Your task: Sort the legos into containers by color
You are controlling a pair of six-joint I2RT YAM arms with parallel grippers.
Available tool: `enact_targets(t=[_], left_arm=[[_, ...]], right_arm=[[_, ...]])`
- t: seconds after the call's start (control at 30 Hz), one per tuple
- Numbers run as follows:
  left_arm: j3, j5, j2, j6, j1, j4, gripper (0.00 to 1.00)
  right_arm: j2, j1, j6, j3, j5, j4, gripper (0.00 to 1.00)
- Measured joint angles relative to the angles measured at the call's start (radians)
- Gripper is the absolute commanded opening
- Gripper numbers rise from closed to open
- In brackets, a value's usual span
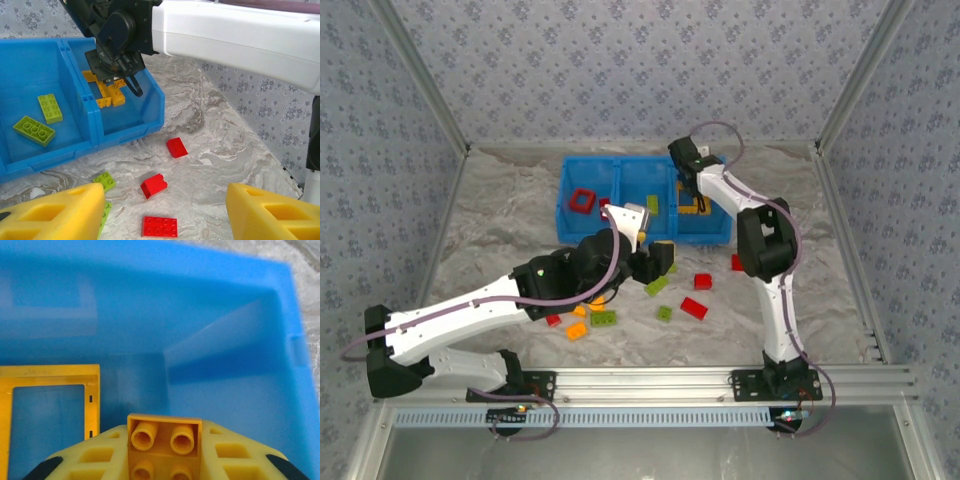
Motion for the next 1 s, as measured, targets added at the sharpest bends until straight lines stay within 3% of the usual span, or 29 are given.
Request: enact_targets(t=[0.2, 0.4, 0.53, 0.67, 0.83, 1.0], left_arm=[[-0.010, -0.002, -0.031, -0.019, 0.000, -0.027, 0.66], [-0.013, -0.039, -0.048, -0.085, 0.000, -0.112, 0.66], [-0.014, -0.077, -0.065, -0.189, 0.013, -0.236, 0.66], [-0.064, -0.094, -0.130, -0.363, 0.095, -0.409, 0.63], [-0.253, -0.037, -0.237, -0.523, 0.257, -0.594, 0.62], [-0.446, 0.051, -0.294, -0.600, 0.307, -0.673, 0.64]], right_arm=[[0.008, 0.007, -0.017, 0.008, 0.004, -0.034, 0.51], [-0.061, 0.029, -0.018, 0.008, -0.002, -0.048, 0.52], [-0.212, 0.054, -0.017, -0.019, -0.010, -0.040, 0.51], [-0.503, 0.113, -0.021, -0.194, -0.068, 0.056, 0.54], [-0.932, 0.307, -0.045, -0.567, -0.274, 0.268, 0.56], [-1.113, 0.604, -0.047, -0.889, -0.452, 0.438, 0.62]])
